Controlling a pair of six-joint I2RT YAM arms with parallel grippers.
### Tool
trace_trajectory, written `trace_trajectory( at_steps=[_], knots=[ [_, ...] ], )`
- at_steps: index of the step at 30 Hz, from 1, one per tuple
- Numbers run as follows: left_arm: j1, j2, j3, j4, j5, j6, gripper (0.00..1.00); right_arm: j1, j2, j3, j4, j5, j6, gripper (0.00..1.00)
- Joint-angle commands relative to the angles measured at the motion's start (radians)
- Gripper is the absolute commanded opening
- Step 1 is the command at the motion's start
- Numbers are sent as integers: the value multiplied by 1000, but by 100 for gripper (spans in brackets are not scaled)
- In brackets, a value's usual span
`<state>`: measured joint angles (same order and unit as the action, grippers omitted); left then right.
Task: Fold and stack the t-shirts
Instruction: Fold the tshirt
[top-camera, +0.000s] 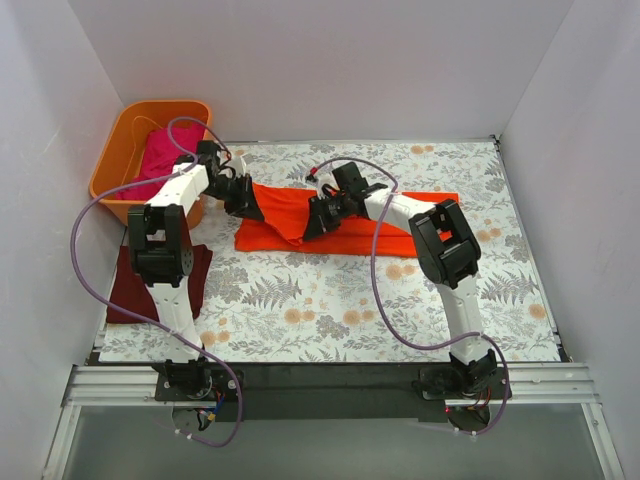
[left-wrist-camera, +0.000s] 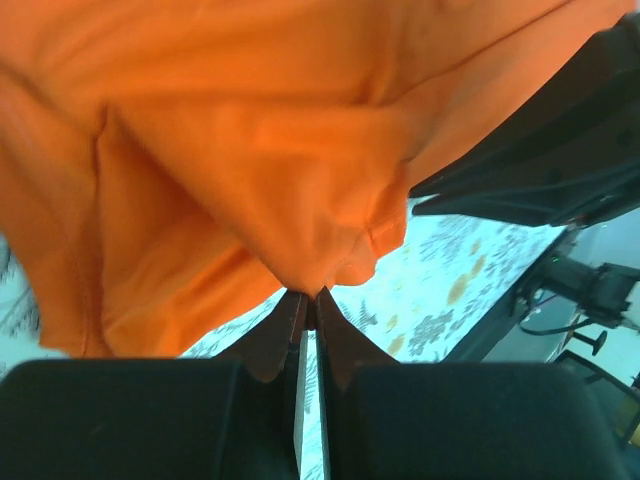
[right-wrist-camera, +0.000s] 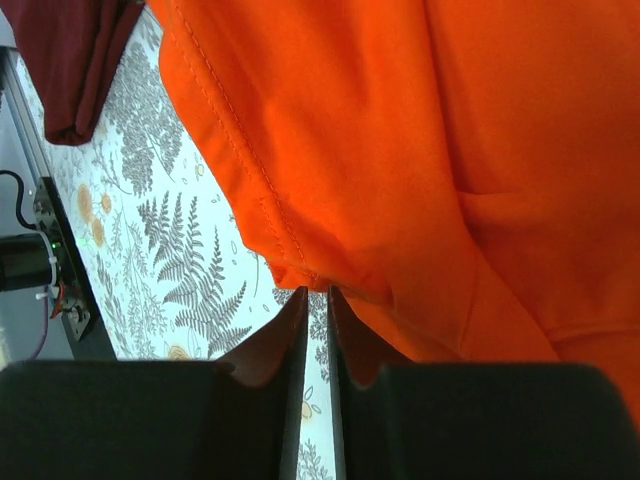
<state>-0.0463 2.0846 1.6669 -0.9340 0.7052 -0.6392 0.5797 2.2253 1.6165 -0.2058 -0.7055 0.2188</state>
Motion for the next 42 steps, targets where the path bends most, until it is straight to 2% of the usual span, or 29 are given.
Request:
trace_trajectory(
  at_steps=[1, 3, 7, 9, 11, 15, 21, 26, 27, 28, 29, 32, 38, 40, 42],
  knots=[
    [-7, -9, 97, 29, 114, -53, 0, -35, -113, 6, 49, 18, -91, 20],
    [-9, 14, 149, 43, 128, -71, 0, -58, -108, 23, 45, 23, -117, 21],
    [-7, 81, 232, 101, 174, -108, 0, -87, -116, 42, 42, 31, -174, 40],
    [-9, 115, 263, 135, 183, -131, 0, -95, -122, 46, 34, 41, -215, 45],
    [-7, 147, 271, 196, 191, -181, 0, -96, -133, 52, 26, 57, -278, 57],
    [-9, 204, 304, 250, 175, -232, 0, -95, -130, 83, 8, 72, -389, 71],
    [-9, 264, 347, 300, 145, -270, 1, -95, -107, 123, -49, 126, -487, 72],
    [-9, 281, 350, 379, 99, -284, 4, -96, -125, 109, -87, 144, -524, 60],
    [-9, 281, 349, 389, 94, -293, 7, -95, -131, 103, -90, 143, -529, 57],
    [-9, 281, 349, 399, 89, -292, 11, -95, -145, 95, -93, 135, -535, 49],
    [-9, 279, 347, 400, 73, -293, 17, -93, -151, 91, -98, 133, -536, 46],
    [-7, 244, 324, 396, 47, -283, 25, -77, -167, 83, -109, 129, -538, 38],
    [0, 123, 176, 425, 37, -272, 30, 1, -125, 117, -109, 175, -550, 36],
    [2, 100, 156, 422, 27, -267, 32, 25, -87, 137, -109, 213, -561, 44],
    [5, 92, 152, 416, 16, -270, 33, 51, -46, 180, -109, 254, -562, 45]
  ],
)
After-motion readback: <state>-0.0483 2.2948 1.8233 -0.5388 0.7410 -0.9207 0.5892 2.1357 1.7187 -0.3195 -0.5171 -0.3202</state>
